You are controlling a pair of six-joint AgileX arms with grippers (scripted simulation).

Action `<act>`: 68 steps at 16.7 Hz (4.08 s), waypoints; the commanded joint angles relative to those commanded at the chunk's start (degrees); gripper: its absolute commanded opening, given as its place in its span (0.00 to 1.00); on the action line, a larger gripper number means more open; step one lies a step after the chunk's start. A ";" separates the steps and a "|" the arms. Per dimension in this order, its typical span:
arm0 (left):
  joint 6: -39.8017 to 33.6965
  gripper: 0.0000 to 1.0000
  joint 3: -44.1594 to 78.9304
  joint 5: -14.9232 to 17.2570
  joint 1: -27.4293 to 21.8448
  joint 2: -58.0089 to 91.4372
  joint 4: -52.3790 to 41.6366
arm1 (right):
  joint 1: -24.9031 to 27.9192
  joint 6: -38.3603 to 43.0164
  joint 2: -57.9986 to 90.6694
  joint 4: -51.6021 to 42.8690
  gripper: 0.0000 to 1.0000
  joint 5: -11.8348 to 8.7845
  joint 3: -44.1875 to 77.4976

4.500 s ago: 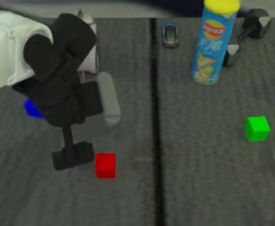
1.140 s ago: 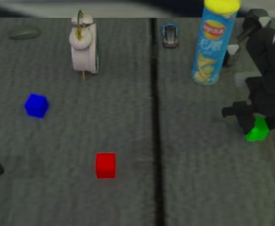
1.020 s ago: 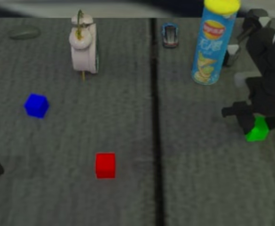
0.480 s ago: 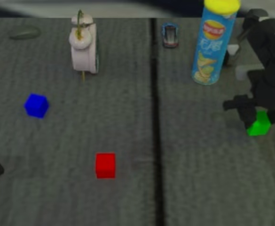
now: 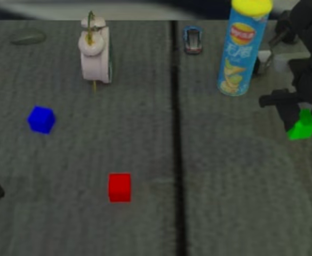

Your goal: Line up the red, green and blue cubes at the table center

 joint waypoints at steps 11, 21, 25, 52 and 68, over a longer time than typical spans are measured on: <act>0.00 1.00 0.00 0.00 0.00 0.00 0.00 | 20.00 24.42 4.00 -4.64 0.00 0.17 7.40; 0.00 1.00 0.00 0.00 0.00 0.00 0.00 | 32.96 39.53 4.50 -6.55 0.00 0.25 11.10; 0.00 1.00 0.00 0.00 0.00 0.00 0.00 | 33.14 39.47 5.62 -2.28 0.00 0.33 7.89; 0.00 1.00 0.00 0.00 0.00 0.00 0.00 | 33.35 39.74 8.45 7.52 1.00 0.40 0.97; 0.00 1.00 0.00 0.00 0.00 0.00 0.00 | 33.80 39.67 4.36 -6.61 1.00 0.37 11.06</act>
